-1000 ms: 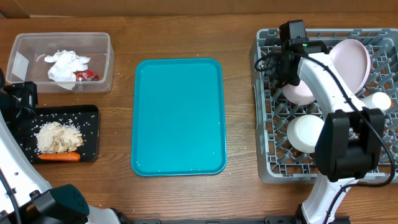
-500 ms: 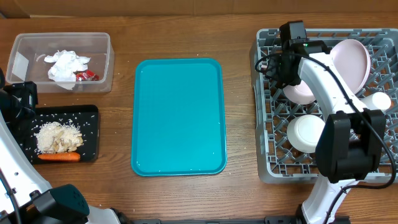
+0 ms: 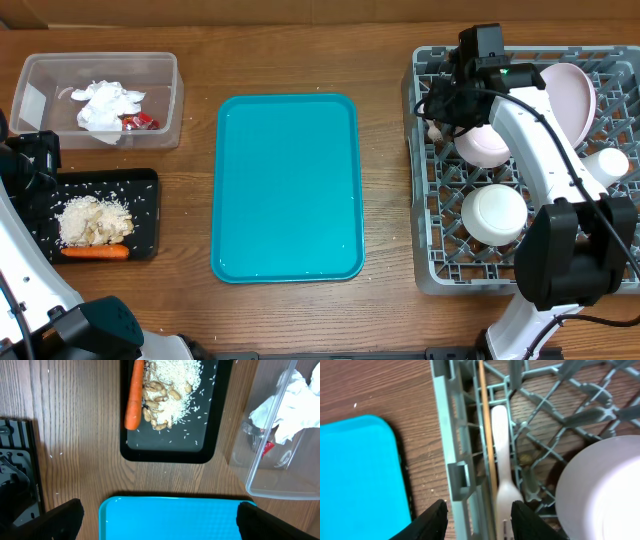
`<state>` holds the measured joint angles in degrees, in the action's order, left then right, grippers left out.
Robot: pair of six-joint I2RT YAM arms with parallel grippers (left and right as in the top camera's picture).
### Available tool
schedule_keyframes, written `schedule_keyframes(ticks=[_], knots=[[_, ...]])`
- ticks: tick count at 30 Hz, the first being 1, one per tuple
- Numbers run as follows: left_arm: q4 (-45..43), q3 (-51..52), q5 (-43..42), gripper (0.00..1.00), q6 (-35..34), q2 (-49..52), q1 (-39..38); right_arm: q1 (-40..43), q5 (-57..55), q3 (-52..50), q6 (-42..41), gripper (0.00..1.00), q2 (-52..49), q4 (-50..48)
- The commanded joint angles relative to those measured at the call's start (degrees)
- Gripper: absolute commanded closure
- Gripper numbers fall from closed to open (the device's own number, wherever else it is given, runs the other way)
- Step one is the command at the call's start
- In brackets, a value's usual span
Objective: Sort waste into correct bins and load items into the dishwasher rack
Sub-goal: 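Push the fork down upright into a rack slot beside the chopsticks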
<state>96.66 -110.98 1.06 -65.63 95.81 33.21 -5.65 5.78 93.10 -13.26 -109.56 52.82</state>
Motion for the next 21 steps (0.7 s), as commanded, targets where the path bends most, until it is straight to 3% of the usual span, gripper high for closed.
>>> schedule_keyframes(ticks=[1,3,5,8,11,21], knots=[[0.1,-0.1,0.4,0.00,0.7,-0.1,0.0,0.2,1.9,1.6,1.0,0.53,2.2,1.6],[0.1,-0.1,0.4,0.00,0.7,-0.1,0.0,0.2,2.2,2.1,1.0,0.50,2.9,3.5],[0.1,-0.1,0.4,0.00,0.7,-0.1,0.0,0.2,2.5,3.8,1.0,0.39,4.3,6.1],[0.1,-0.1,0.4,0.00,0.7,-0.1,0.0,0.2,2.5,5.4,-0.4,0.40,6.4,9.0],[0.1,-0.1,0.4,0.00,0.7,-0.1,0.0,0.2,1.3,4.9,-0.4,0.50,5.9,9.3],[0.1,-0.1,0.4,0.00,0.7,-0.1,0.0,-0.8,0.3,1.3,-0.7,0.51,0.4,8.9]])
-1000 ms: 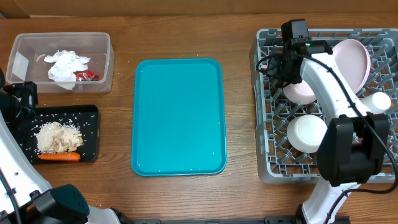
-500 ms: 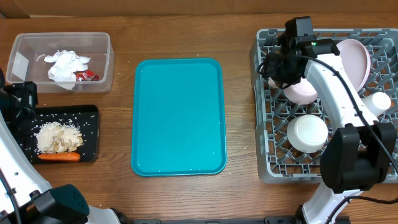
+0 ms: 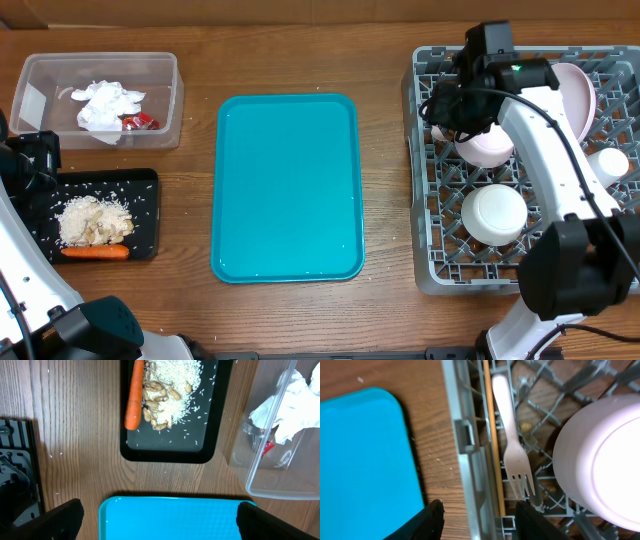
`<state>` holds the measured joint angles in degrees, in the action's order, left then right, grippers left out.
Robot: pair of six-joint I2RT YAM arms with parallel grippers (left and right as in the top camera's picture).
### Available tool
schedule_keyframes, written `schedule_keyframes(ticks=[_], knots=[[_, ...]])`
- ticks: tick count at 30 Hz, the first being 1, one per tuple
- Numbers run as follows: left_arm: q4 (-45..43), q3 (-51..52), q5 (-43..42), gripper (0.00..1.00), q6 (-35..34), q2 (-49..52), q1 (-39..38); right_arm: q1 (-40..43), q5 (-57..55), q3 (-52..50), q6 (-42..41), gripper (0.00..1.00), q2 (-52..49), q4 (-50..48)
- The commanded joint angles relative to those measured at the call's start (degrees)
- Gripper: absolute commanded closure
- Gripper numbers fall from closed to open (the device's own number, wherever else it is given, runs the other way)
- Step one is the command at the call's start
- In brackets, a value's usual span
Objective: Sort waste into correct bins and load items into the dishwasher rack
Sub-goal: 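Push the fork down upright into a rack slot beside the chopsticks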
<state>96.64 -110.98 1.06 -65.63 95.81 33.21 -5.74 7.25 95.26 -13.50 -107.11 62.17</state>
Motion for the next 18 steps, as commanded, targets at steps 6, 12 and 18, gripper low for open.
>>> schedule_keyframes(ticks=[6,12,18], knots=[[0.2,-0.1,0.4,0.00,0.7,-0.1,0.0,-1.0,-4.4,-0.9,-0.5,0.51,-6.6,-0.7],[0.2,-0.1,0.4,0.00,0.7,-0.1,0.0,-1.0,-4.4,-0.9,-0.5,0.51,-9.3,-0.3],[0.2,-0.1,0.4,0.00,0.7,-0.1,0.0,-1.0,-5.7,-0.4,-0.2,0.52,-9.3,0.5]])
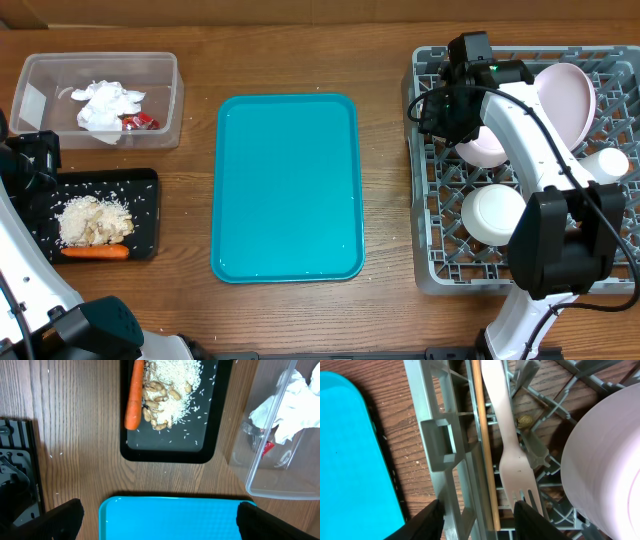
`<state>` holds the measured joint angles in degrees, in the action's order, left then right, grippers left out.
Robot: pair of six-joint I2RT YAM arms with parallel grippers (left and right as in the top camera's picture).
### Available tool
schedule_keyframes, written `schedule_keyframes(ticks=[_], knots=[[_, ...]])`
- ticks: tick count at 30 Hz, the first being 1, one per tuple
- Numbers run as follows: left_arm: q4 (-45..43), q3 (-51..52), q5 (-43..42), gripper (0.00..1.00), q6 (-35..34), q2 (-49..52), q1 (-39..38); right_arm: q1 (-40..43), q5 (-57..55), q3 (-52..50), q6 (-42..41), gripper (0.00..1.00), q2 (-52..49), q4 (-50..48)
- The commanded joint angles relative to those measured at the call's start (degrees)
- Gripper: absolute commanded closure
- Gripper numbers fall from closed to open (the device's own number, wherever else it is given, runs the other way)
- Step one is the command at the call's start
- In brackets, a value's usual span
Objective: Sort waste into correct bins and load items into the dishwasher rack
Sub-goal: 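Push the fork down upright into a rack slot beside the chopsticks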
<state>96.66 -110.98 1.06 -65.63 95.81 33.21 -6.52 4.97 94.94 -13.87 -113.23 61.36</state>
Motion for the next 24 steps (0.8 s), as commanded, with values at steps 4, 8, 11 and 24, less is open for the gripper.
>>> schedule_keyframes(ticks=[4,8,11,24], knots=[[0.1,-0.1,0.4,0.00,0.7,-0.1,0.0,-0.5,-8.0,2.2,0.2,0.56,-3.1,3.8],[0.1,-0.1,0.4,0.00,0.7,-0.1,0.0,-1.4,-12.3,3.5,0.2,0.55,-3.1,5.2],[0.1,-0.1,0.4,0.00,0.7,-0.1,0.0,-1.4,-14.6,3.5,-0.7,0.55,-3.1,5.6],[0.1,-0.1,0.4,0.00,0.7,-0.1,0.0,-1.8,-11.6,3.5,0.7,0.68,-3.1,5.9]])
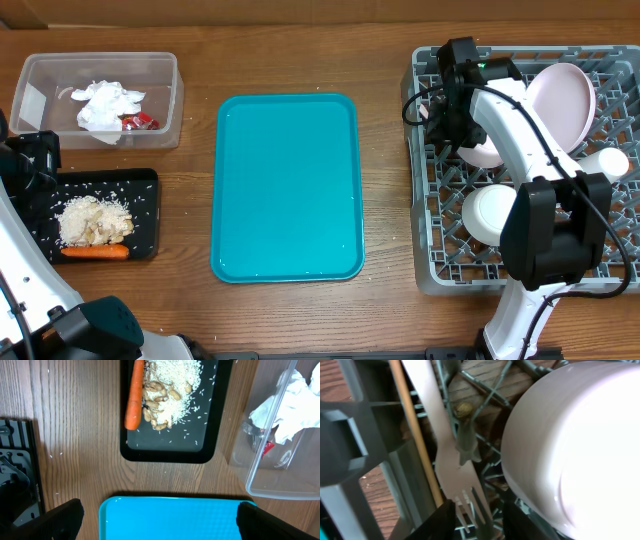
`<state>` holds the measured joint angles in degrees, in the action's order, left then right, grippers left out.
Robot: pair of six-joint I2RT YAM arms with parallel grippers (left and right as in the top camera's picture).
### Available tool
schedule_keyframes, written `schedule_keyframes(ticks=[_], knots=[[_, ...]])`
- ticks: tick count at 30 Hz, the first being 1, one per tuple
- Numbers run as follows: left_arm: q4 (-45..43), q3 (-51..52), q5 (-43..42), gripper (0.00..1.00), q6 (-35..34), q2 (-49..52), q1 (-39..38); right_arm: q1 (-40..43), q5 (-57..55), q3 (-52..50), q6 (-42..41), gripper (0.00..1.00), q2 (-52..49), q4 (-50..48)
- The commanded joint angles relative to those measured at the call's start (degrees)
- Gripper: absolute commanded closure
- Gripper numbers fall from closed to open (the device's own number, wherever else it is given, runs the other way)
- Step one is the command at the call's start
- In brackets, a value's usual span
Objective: Sort waste into correct bins and load items into the dishwasher rack
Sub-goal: 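Push the fork down upright into a rack slot beside the chopsticks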
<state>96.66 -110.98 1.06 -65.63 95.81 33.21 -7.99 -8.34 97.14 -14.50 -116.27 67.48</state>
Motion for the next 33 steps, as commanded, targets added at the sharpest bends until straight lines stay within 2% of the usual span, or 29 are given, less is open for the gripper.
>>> schedule_keyframes(ticks=[1,4,13,33], knots=[[0.1,-0.1,0.4,0.00,0.7,-0.1,0.0,-0.3,3.3,1.2,2.5,0.68,-0.1,-0.3],[0.1,-0.1,0.4,0.00,0.7,-0.1,0.0,-0.3,7.9,1.6,4.3,0.68,-0.1,0.1],[0.1,-0.1,0.4,0.00,0.7,-0.1,0.0,-0.3,8.9,8.7,4.4,0.71,-0.1,5.6],[0.1,-0.1,0.4,0.00,0.7,-0.1,0.0,-0.3,8.4,5.4,4.1,0.71,-3.1,2.3]])
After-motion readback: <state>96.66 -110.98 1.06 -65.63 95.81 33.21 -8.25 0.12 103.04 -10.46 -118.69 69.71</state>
